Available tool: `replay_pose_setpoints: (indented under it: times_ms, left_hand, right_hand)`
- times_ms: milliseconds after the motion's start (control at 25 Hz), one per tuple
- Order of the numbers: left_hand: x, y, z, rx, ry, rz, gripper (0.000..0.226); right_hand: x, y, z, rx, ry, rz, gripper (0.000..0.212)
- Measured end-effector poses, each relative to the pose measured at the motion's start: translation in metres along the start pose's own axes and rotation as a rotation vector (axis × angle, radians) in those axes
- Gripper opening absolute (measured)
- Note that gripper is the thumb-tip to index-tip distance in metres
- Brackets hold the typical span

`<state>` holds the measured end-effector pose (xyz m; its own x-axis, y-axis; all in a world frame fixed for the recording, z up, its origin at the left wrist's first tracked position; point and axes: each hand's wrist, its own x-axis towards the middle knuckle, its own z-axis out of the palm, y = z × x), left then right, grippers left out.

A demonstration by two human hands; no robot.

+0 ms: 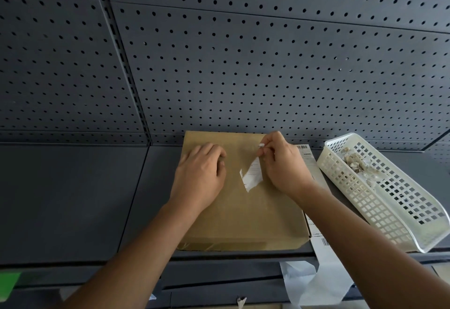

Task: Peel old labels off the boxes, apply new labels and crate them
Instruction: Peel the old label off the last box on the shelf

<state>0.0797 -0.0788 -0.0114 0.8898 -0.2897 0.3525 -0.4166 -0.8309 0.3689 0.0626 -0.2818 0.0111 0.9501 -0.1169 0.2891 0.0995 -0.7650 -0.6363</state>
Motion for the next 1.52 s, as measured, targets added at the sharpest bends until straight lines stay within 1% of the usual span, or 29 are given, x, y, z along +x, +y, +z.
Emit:
replay_pose_setpoints:
  times_ms: [120, 240, 320, 400, 520, 640, 760, 800, 880, 1000, 1160, 1240, 1360, 1440, 1520]
  left_hand:
    - [0.0, 0.0, 0.0, 0.005, -0.003, 0.002, 0.013]
    - [0.001, 0.0, 0.0, 0.0, -0.003, 0.002, 0.013]
    - [0.0, 0.0, 0.0, 0.0, 0.001, 0.004, 0.013]
    - [0.0, 0.0, 0.0, -0.003, 0.0, 0.005, 0.013]
    - [0.001, 0.0, 0.0, -0.007, -0.007, 0.0, 0.013]
    - [0.002, 0.001, 0.0, 0.001, -0.014, -0.003, 0.015]
    - [0.001, 0.001, -0.001, 0.0, -0.013, -0.003, 0.017]
    - [0.0, 0.001, -0.001, -0.002, -0.012, -0.004, 0.017]
    - [0.0, 0.001, 0.0, -0.004, -0.014, -0.006, 0.016]
    - [0.001, 0.001, 0.0, -0.012, -0.015, -0.01, 0.014]
    - [0.0, 0.0, 0.001, -0.015, 0.003, 0.002, 0.013]
    - [0.001, -0.001, 0.002, -0.014, 0.008, 0.006, 0.012]
    - [0.0, -0.002, 0.003, -0.012, 0.02, 0.011, 0.012]
    - [0.0, -0.002, 0.004, -0.006, 0.03, 0.014, 0.012]
    - [0.0, -0.003, 0.004, 0.005, 0.031, 0.009, 0.013]
  right_hand:
    - [0.001, 0.0, -0.005, 0.034, -0.03, 0.049, 0.012]
    - [0.001, 0.001, -0.01, 0.072, 0.0, 0.103, 0.008]
    - [0.0, -0.002, -0.008, 0.039, -0.017, 0.075, 0.014]
    - [0.002, -0.004, -0.006, -0.037, -0.055, 0.005, 0.02]
    - [0.01, -0.009, -0.004, -0.209, -0.131, -0.077, 0.019]
    - [0.02, -0.02, -0.005, -0.412, -0.242, -0.07, 0.013]
    - [0.026, -0.031, -0.003, -0.557, -0.32, -0.073, 0.023]
    - [0.027, -0.031, -0.003, -0.553, -0.338, -0.07, 0.025]
    - [0.028, -0.024, -0.005, -0.455, -0.347, -0.026, 0.025]
    - [0.023, -0.015, -0.01, -0.224, -0.279, 0.067, 0.02]
    - [0.011, -0.01, -0.018, -0.046, -0.191, 0.115, 0.015]
    - [0.008, -0.009, -0.022, -0.037, -0.174, 0.085, 0.017]
    - [0.004, -0.006, -0.02, -0.129, -0.209, 0.004, 0.022]
    - [0.001, -0.007, -0.013, -0.164, -0.183, -0.07, 0.017]
    - [0.0, -0.007, -0.006, -0.221, -0.144, -0.156, 0.008]
